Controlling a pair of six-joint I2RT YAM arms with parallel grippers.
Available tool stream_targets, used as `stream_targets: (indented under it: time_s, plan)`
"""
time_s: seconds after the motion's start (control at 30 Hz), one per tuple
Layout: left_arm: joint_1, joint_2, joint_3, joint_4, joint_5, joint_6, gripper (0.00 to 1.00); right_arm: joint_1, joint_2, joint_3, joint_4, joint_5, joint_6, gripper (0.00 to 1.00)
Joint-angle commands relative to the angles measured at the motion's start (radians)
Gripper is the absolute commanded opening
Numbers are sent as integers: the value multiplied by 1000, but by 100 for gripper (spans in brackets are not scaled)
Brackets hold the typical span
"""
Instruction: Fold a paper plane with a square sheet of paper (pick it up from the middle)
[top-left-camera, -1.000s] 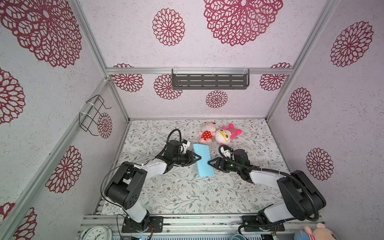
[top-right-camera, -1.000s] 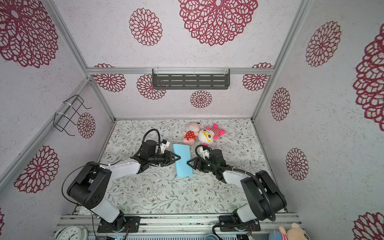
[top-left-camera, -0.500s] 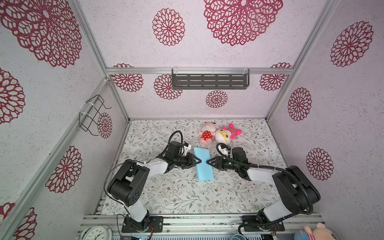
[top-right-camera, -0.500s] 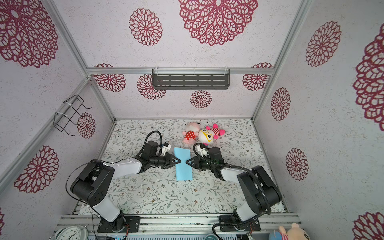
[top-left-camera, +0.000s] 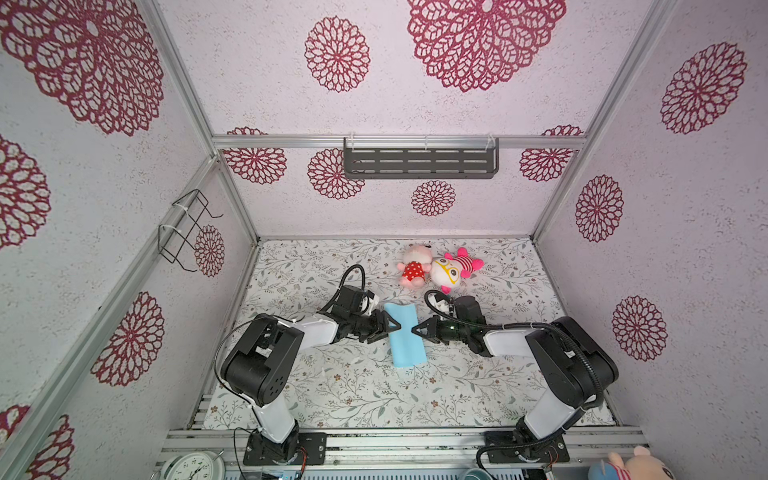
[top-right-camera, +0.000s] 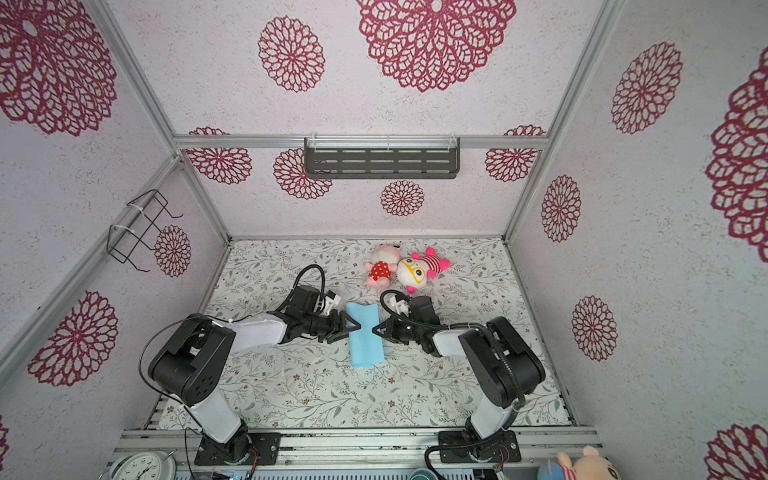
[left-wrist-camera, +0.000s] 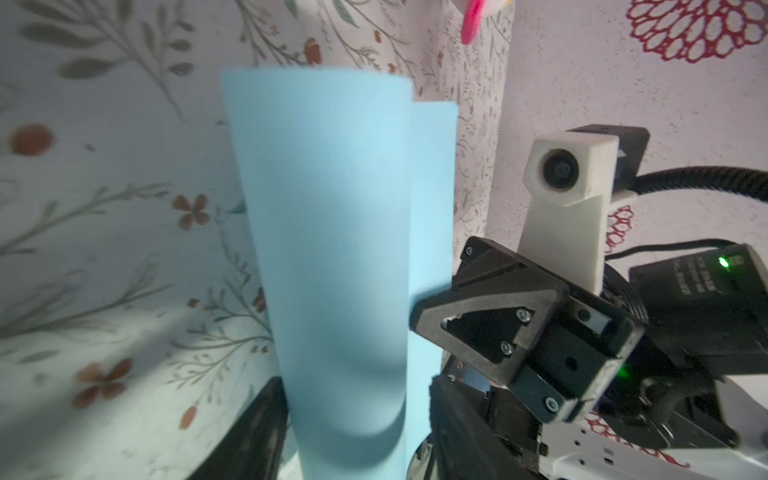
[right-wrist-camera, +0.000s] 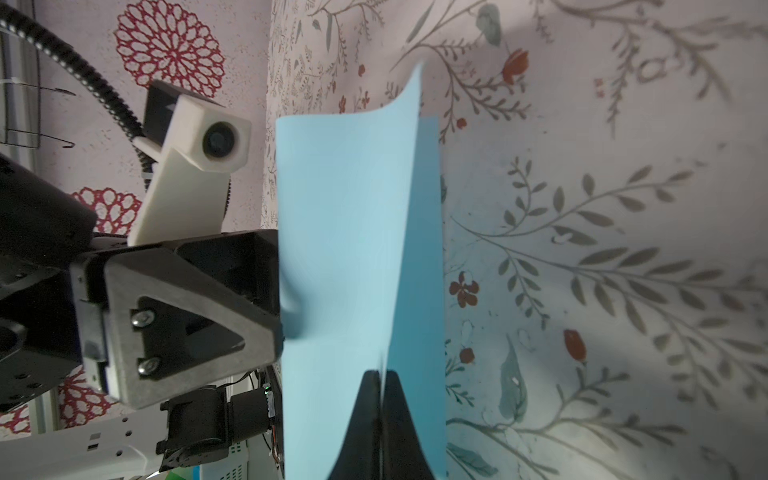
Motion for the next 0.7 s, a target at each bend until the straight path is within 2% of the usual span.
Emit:
stream_targets:
  time_s: [0.0, 0.13, 0.3, 0.43, 0.67]
  plan:
    - [17, -39, 0, -99, -113, 40, 68, 18, 16, 48, -8, 41, -3, 4]
    - [20, -98, -17, -169, -216, 46, 73, 40, 62, 92, -27, 51, -6, 5]
    - [16, -169, -67, -182, -310, -27, 74, 75, 120, 160, -83, 65, -48, 5]
    - [1, -182, -84, -183, -346, -83, 72, 85, 170, 203, -101, 56, -74, 6]
    - [-34, -111, -41, -200, -387, -160, 62, 91, 222, 261, -142, 20, -104, 8]
